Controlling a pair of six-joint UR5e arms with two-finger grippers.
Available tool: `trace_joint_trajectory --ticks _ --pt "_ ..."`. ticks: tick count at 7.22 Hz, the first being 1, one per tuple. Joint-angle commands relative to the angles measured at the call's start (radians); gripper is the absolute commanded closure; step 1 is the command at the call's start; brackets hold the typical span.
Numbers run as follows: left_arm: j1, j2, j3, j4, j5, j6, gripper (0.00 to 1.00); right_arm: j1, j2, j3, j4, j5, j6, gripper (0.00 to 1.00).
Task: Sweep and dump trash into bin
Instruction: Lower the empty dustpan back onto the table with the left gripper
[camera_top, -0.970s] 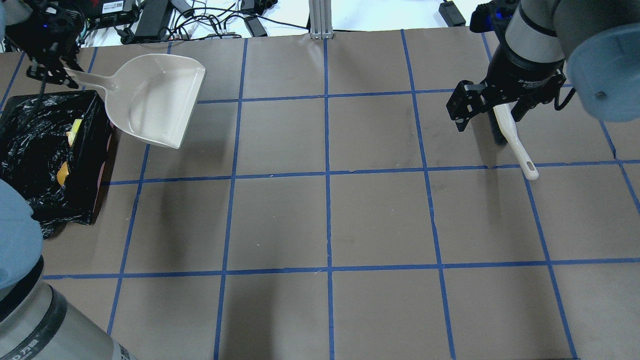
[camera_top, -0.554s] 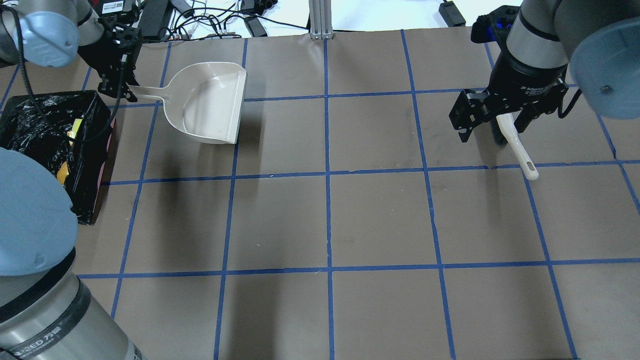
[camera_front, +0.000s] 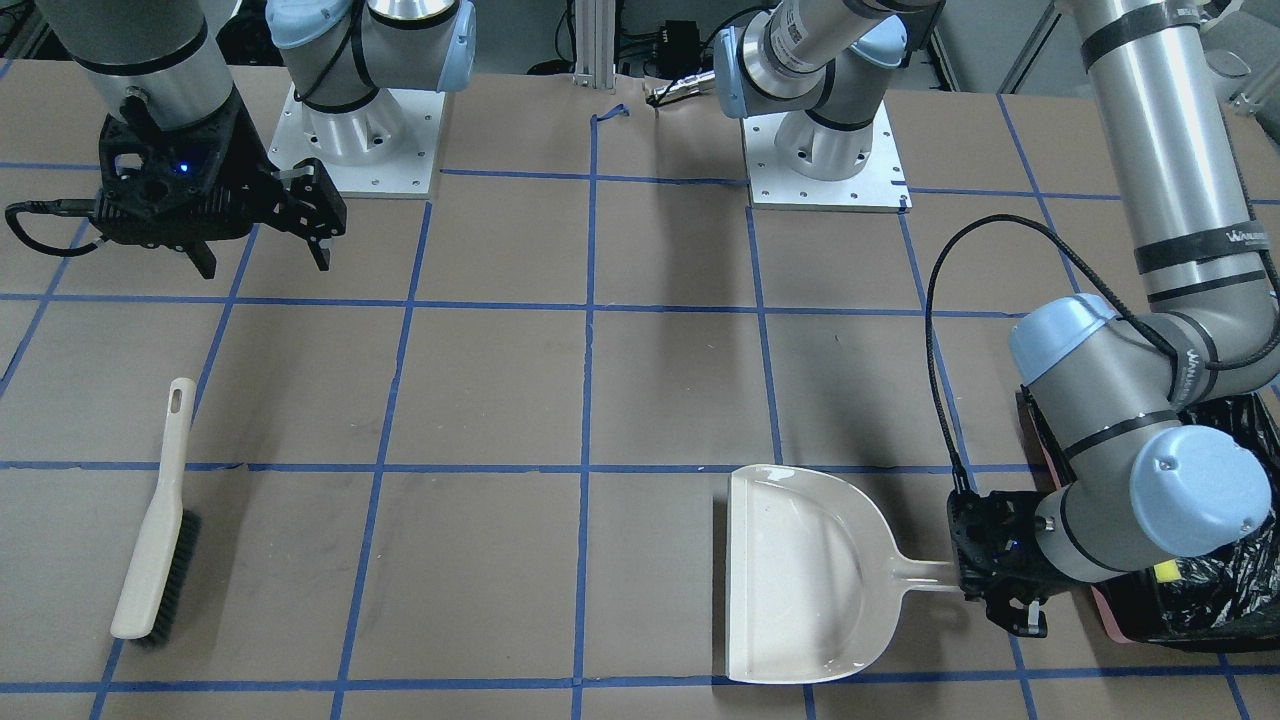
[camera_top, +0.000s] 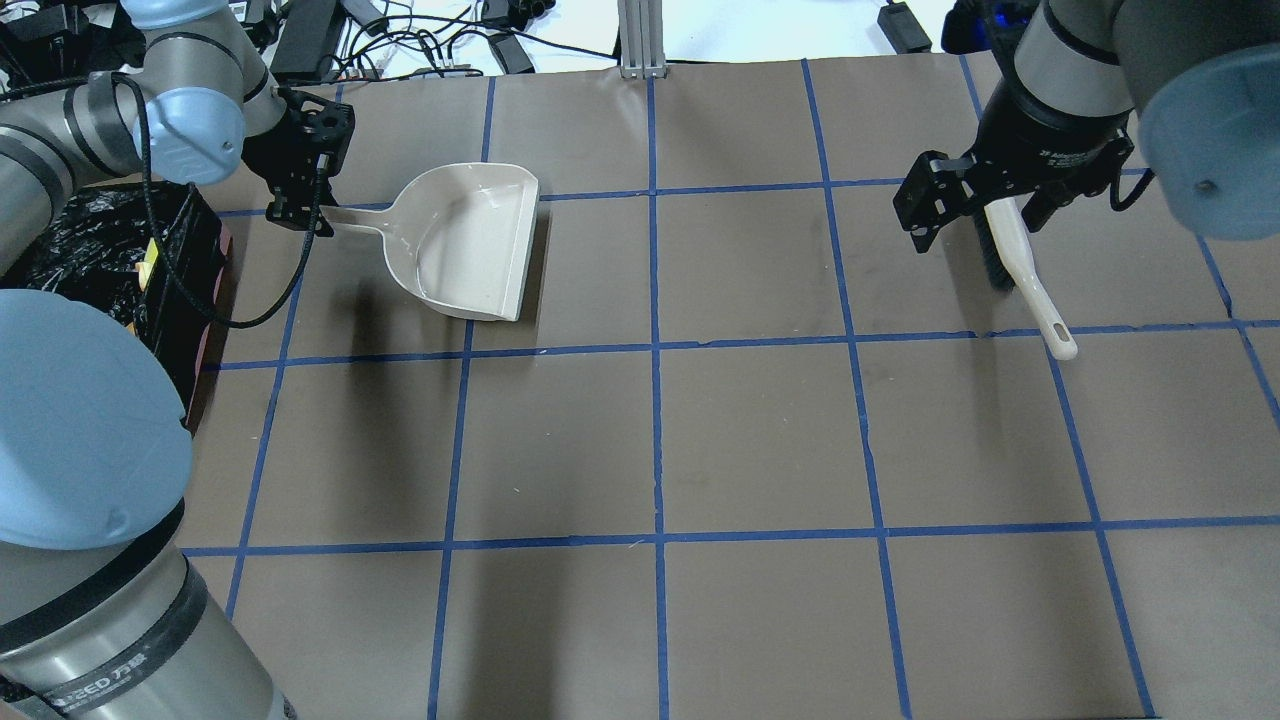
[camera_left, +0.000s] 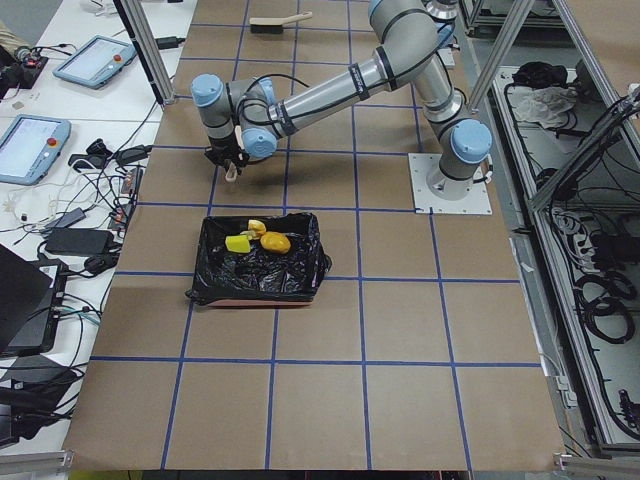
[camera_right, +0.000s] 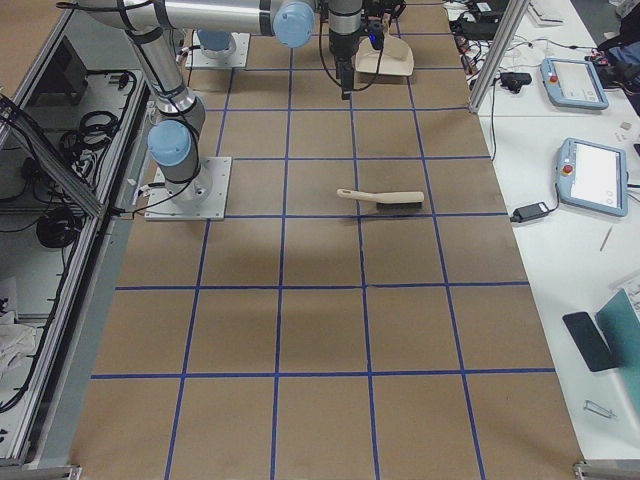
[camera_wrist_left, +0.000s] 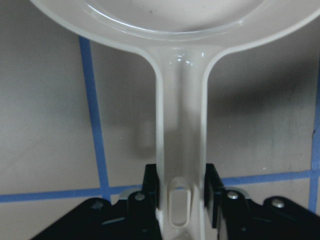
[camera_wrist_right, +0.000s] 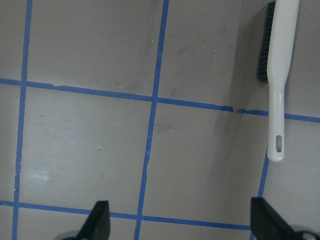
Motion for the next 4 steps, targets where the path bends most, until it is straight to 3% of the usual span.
trace_joint_trajectory --ticks 1,2,3,4 --pt "-0.010 0.000 -0.010 0.009 0.025 -0.050 0.84 0.001 -0.003 0.001 -0.008 0.045 0.000 0.00" --pt "-0.011 -0.002 -0.010 0.010 0.030 -0.065 0.81 0.001 -0.006 0.001 -0.008 0.113 0.009 0.00" --pt "-0.011 -0.002 -0.012 0.009 0.032 -0.068 0.33 0.001 -0.005 0.001 -0.008 0.122 0.011 0.00" --pt "-0.011 0.001 -0.012 0.009 0.032 -0.070 0.11 0.001 -0.005 0.003 -0.003 0.121 0.014 0.00"
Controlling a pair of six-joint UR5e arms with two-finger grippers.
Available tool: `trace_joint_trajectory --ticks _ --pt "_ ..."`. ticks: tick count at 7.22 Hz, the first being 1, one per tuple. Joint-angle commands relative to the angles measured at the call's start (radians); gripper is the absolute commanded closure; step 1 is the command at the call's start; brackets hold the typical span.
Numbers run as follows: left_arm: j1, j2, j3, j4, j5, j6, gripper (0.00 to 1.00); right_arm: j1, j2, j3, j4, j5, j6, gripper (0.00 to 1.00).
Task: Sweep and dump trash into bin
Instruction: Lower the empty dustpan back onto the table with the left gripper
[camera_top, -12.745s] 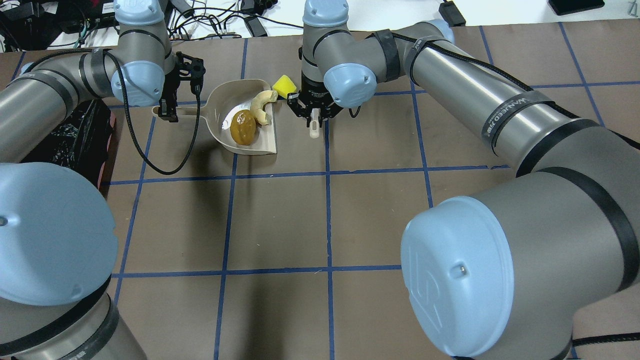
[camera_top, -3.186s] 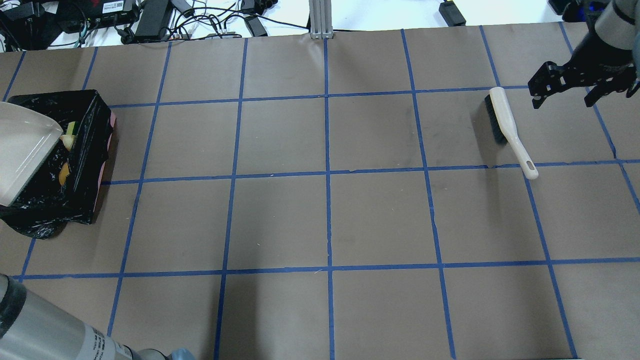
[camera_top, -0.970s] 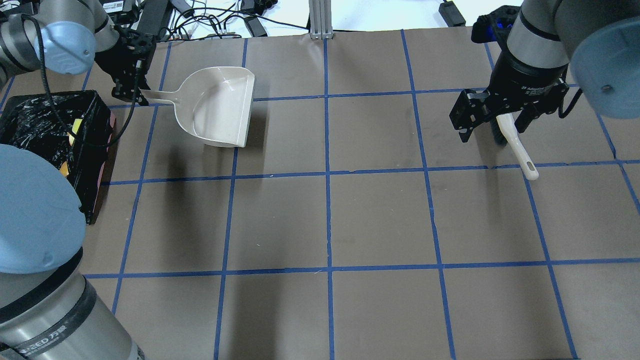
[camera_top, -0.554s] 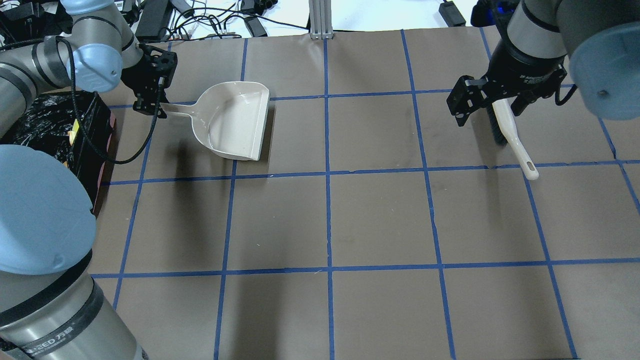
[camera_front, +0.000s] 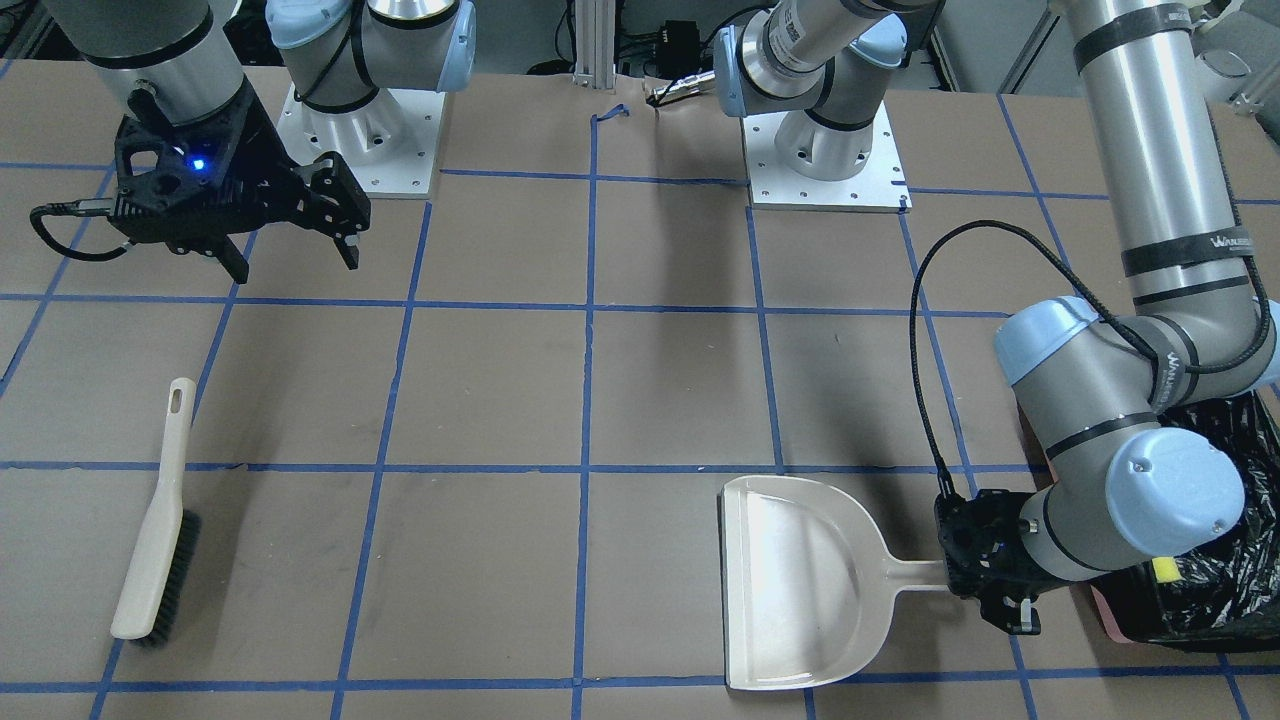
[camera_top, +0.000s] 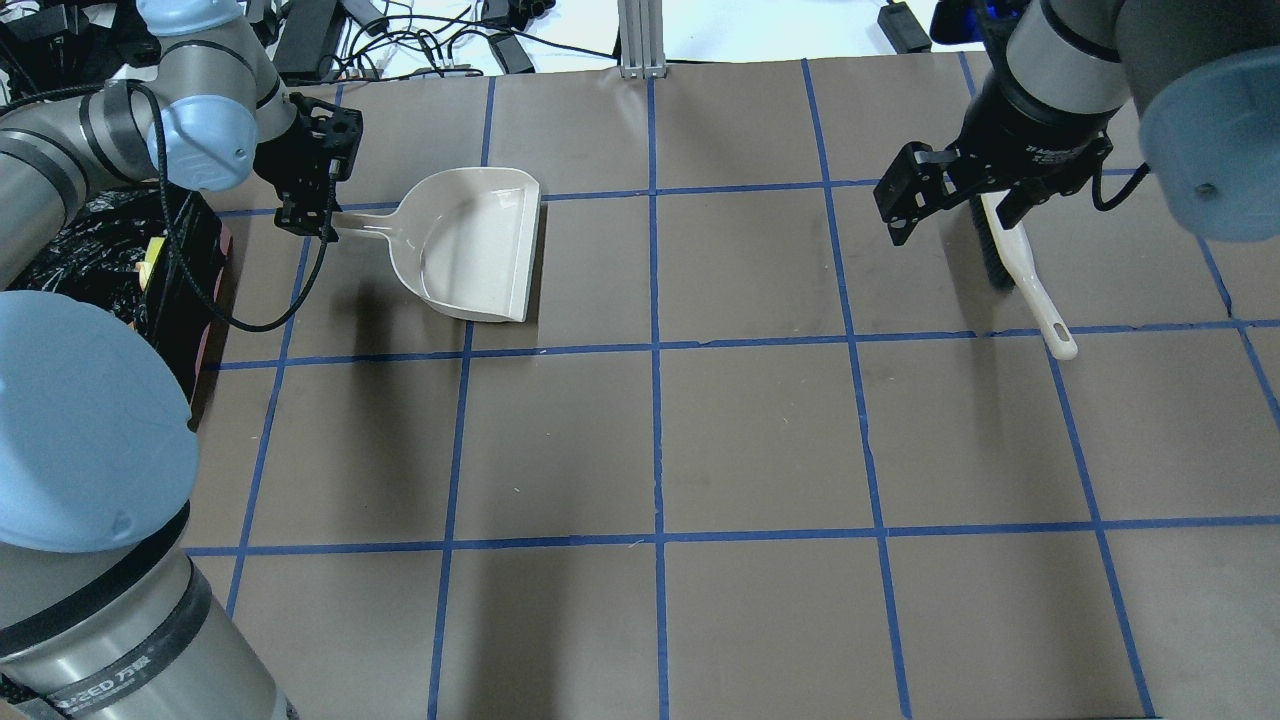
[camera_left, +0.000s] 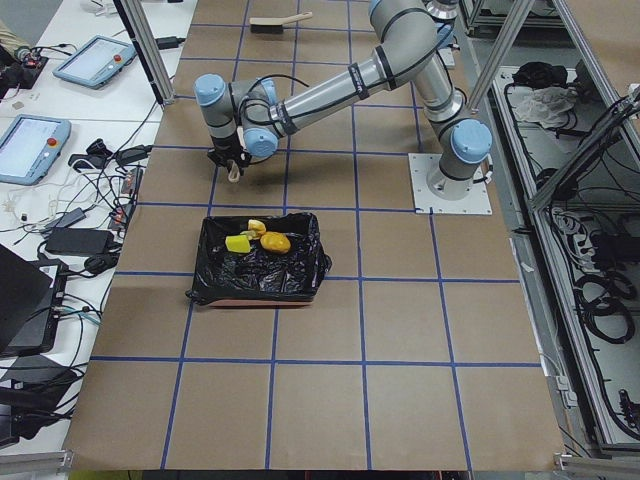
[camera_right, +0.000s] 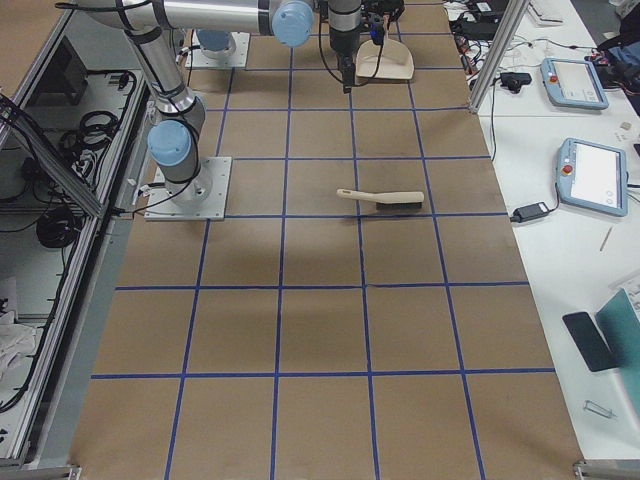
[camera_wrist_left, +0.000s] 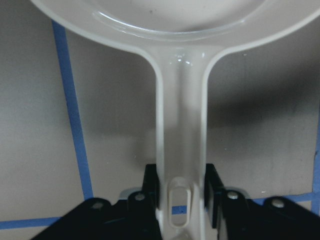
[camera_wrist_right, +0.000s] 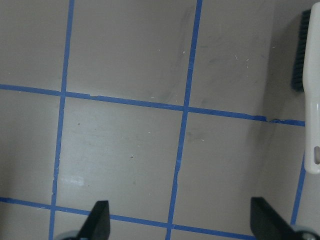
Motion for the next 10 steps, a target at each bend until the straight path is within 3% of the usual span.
trace_joint_trajectory --ticks 1,3,4,8,10 --pt "-0.002 0.017 0.004 -0.002 0.005 -0.010 0.03 0.000 0.001 0.001 0.010 0.010 0.004 0.00" --pt "-0.008 0.100 0.028 -0.054 0.014 -0.026 0.00 -0.001 0.001 0.001 0.031 -0.006 0.002 0.00" --pt "-0.017 0.143 0.038 -0.107 0.002 -0.137 0.00 -0.001 -0.002 0.001 0.043 -0.010 0.004 0.00" --pt "-0.217 0.335 0.038 -0.288 0.002 -0.797 0.00 -0.001 -0.017 0.000 0.097 -0.053 0.005 0.00" --pt "-0.218 0.422 0.031 -0.441 -0.018 -1.208 0.00 -0.001 -0.017 0.003 0.096 -0.055 0.007 0.00"
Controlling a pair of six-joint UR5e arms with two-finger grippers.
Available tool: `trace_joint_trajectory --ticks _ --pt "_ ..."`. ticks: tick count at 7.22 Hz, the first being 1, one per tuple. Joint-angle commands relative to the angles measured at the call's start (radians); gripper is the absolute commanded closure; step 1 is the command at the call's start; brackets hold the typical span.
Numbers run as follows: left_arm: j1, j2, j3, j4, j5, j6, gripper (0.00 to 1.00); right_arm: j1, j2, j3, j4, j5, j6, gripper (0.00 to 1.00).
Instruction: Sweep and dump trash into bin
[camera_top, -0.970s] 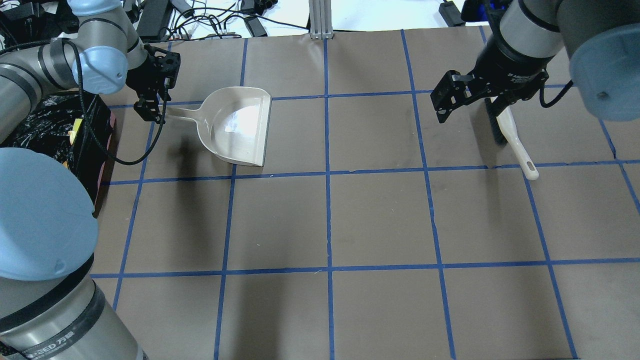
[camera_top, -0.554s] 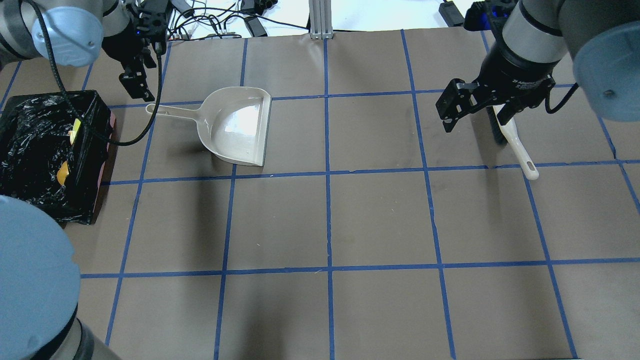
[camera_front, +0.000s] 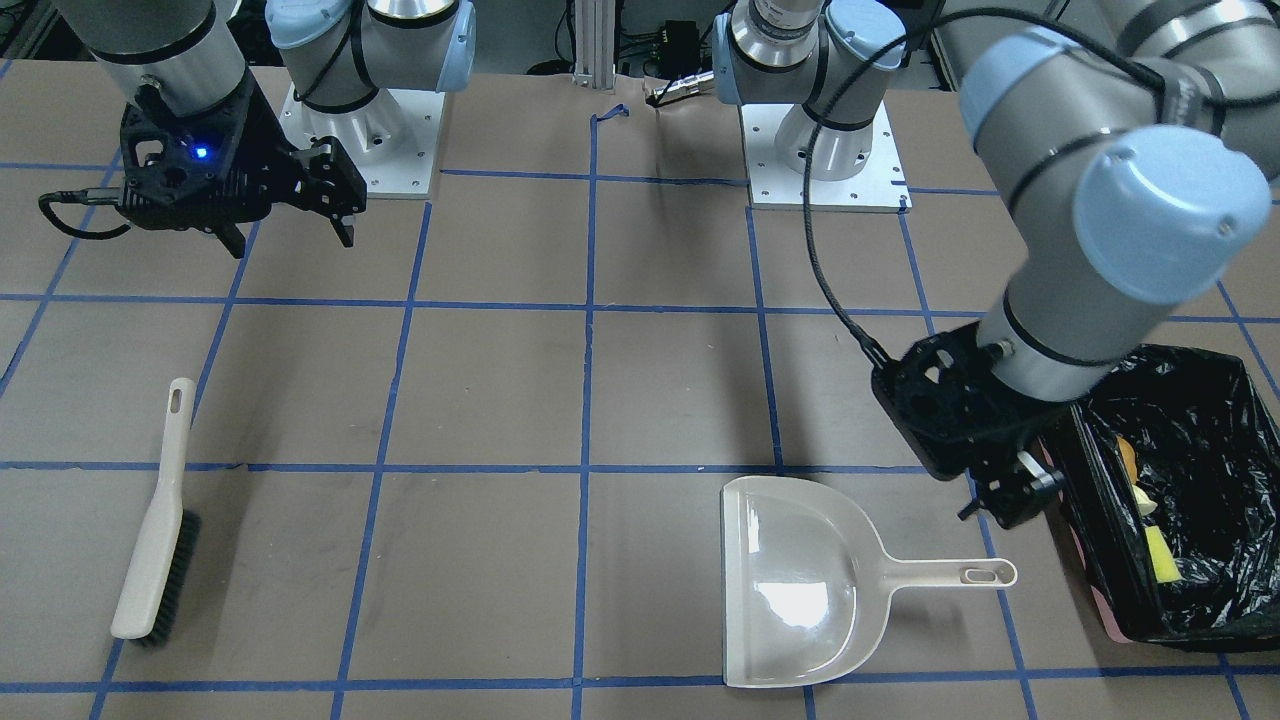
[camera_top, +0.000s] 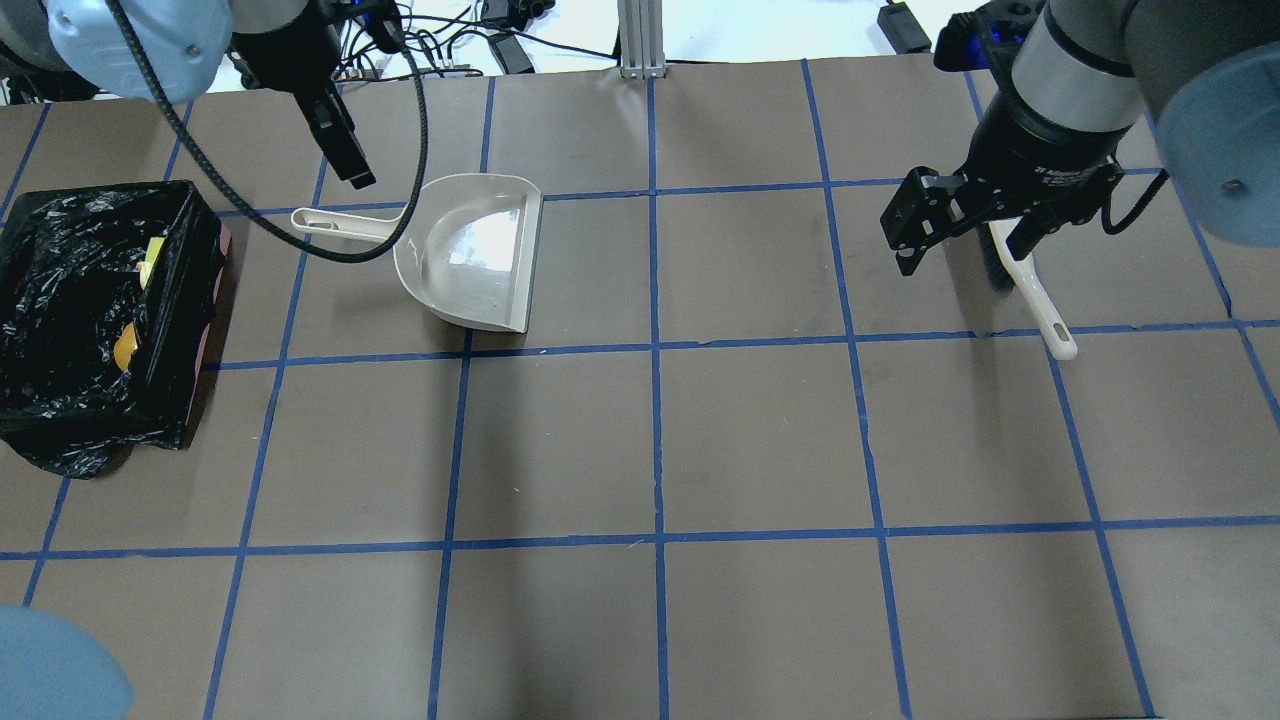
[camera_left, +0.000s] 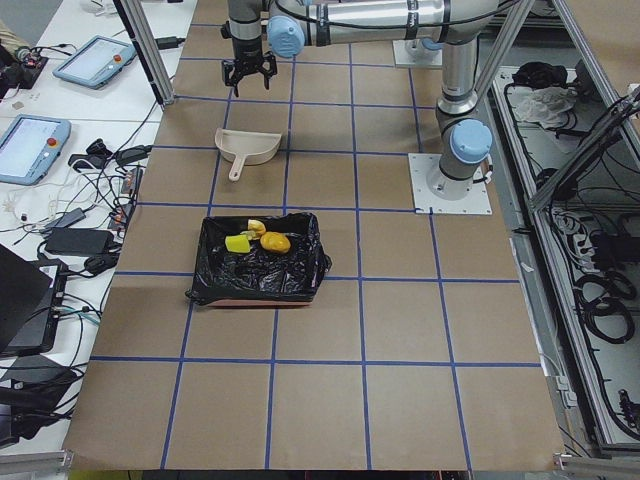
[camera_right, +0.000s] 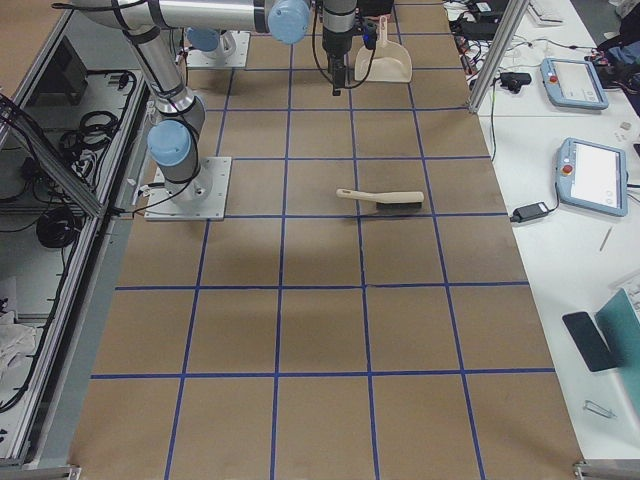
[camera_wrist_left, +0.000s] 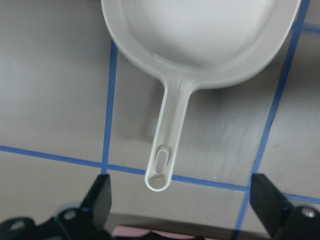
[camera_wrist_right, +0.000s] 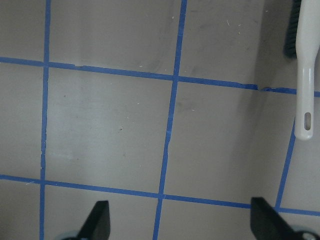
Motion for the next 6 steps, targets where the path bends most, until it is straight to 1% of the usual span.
trace_joint_trajectory --ticks 1,2,3,4,6 --pt "-0.006 0.103 -0.004 -0.173 -0.008 -0.430 0.00 0.000 0.001 0.002 -0.003 0.002 0.001 0.00" --pt "-0.004 0.142 -0.007 -0.216 -0.008 -0.586 0.00 0.000 0.001 0.000 -0.005 0.007 -0.001 0.00" --pt "-0.002 0.165 -0.022 -0.227 -0.010 -0.735 0.00 0.000 -0.001 0.000 -0.002 0.013 -0.003 0.00" --pt "0.005 0.187 -0.043 -0.227 -0.010 -0.806 0.00 0.000 -0.001 0.000 0.000 0.013 -0.001 0.00" --pt "0.091 0.222 -0.053 -0.216 -0.066 -0.795 0.00 0.000 -0.001 0.000 -0.008 0.013 -0.001 0.00"
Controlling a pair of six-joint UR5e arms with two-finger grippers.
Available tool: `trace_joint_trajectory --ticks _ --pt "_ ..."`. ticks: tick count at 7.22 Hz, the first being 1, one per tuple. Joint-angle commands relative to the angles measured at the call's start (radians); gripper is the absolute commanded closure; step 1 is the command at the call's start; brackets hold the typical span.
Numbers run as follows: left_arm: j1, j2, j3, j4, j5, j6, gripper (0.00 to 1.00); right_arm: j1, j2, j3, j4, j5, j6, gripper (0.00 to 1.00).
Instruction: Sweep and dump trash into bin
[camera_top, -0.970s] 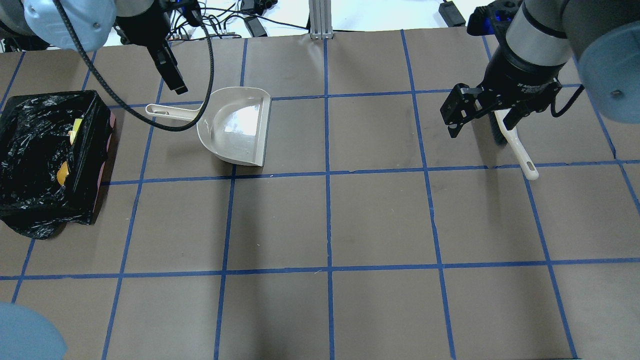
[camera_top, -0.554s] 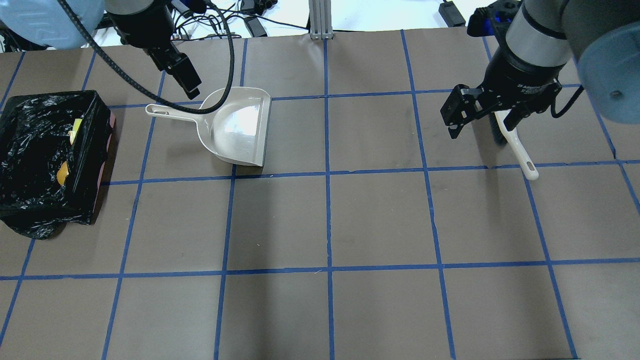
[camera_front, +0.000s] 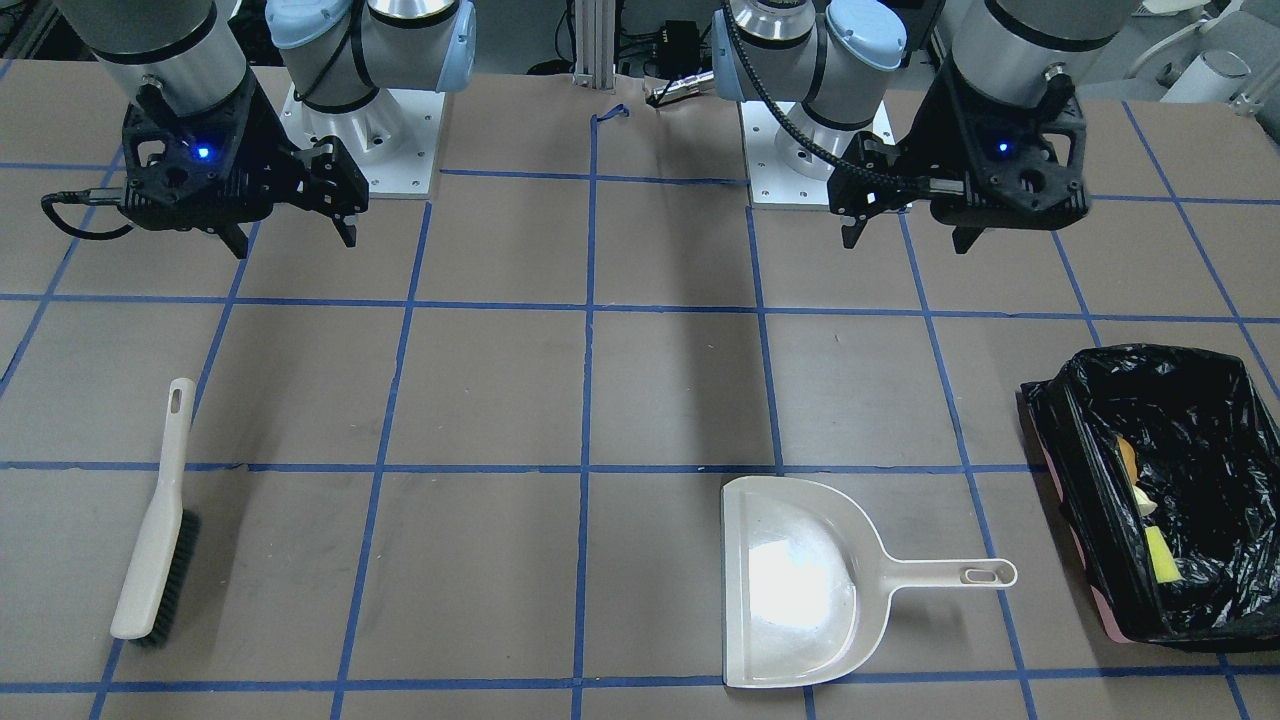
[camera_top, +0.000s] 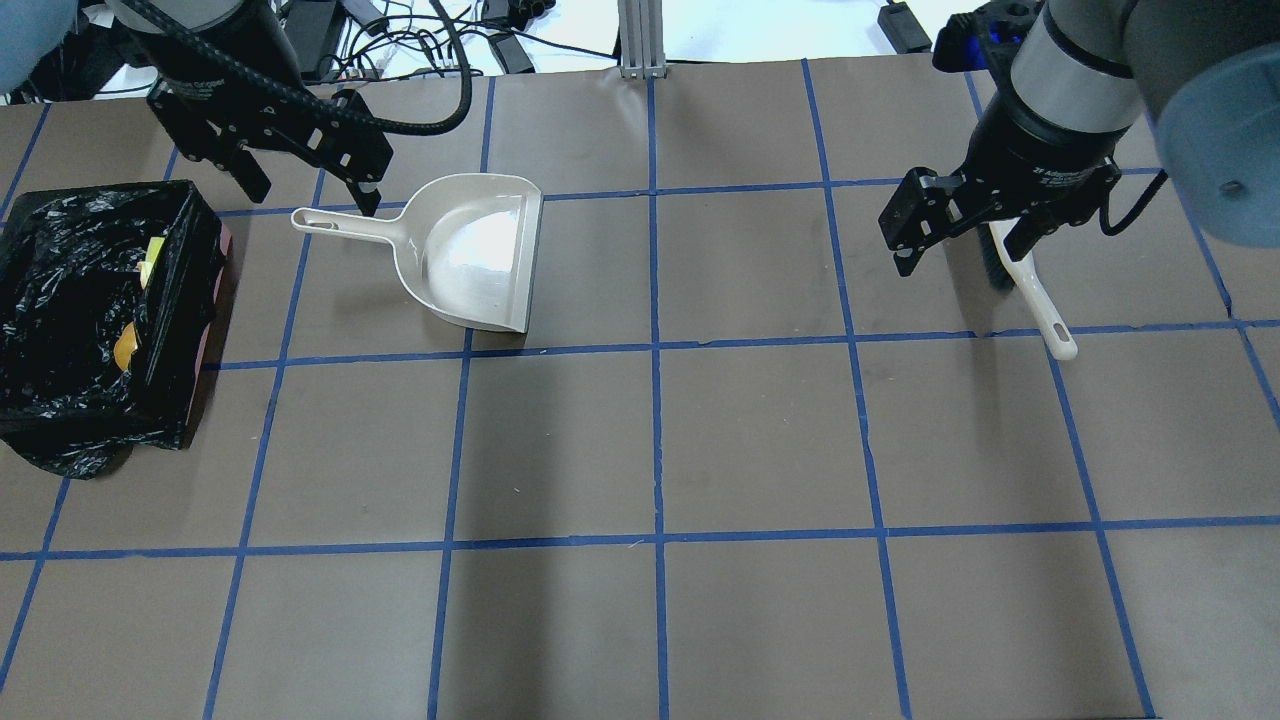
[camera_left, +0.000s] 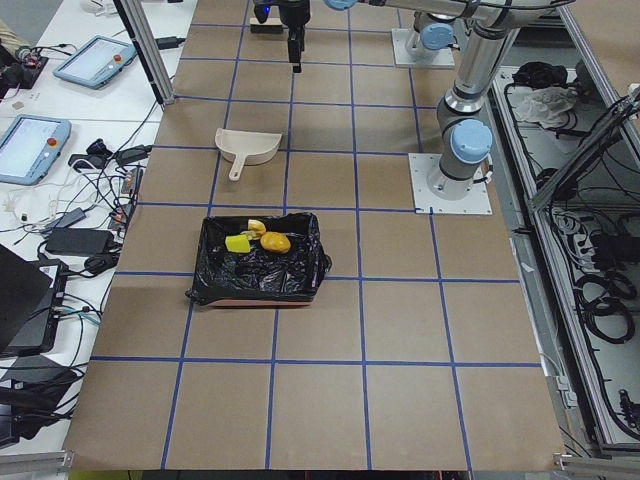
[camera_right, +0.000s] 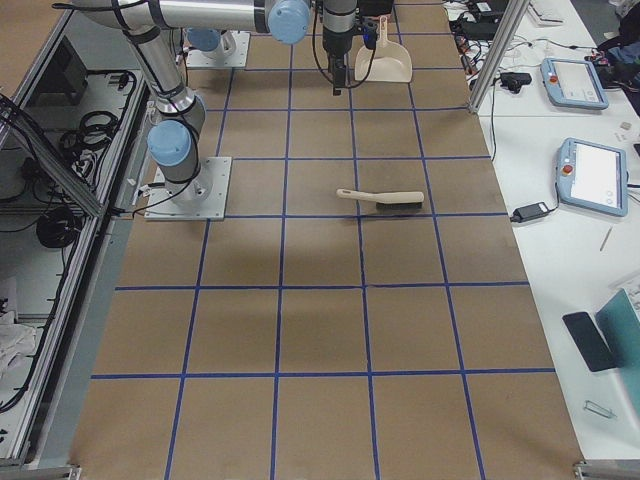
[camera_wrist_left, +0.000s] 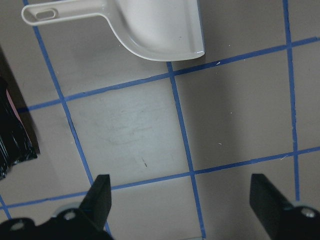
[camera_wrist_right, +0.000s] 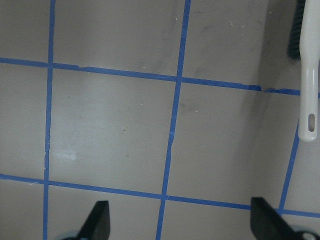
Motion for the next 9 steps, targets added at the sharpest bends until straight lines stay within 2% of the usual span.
trace_joint_trajectory --ticks 1,9 --pt "0.061 0.029 -0.009 0.009 -0.027 -0.001 0.00 0.000 0.000 0.001 -0.001 0.000 0.002 0.00" --pt "0.054 0.070 -0.087 0.073 -0.030 0.009 0.00 0.000 -0.002 0.000 -0.009 -0.013 0.002 0.00"
